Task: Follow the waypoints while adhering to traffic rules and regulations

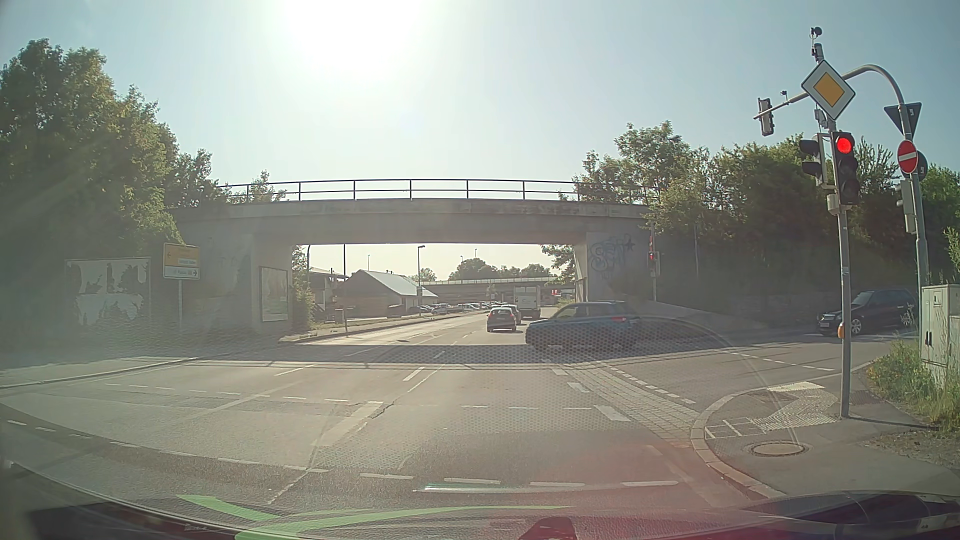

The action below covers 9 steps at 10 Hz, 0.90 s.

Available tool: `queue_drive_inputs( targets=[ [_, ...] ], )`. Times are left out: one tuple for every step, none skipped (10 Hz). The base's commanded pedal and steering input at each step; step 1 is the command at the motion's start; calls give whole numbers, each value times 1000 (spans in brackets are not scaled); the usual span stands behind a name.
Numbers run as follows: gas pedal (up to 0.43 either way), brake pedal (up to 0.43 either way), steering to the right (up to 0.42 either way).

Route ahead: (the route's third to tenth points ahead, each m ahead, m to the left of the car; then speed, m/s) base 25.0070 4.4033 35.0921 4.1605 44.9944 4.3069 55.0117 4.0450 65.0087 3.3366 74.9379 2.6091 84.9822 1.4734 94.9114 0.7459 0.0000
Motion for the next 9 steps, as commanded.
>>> queue_drive_inputs(
  targets=[
    [0,299,9],
    [0,299,9],
    [0,299,9],
    [0,299,9],
    [0,299,9],
    [0,299,9],
    [0,299,9],
    [0,299,9],
    [0,299,9]
  ],
)
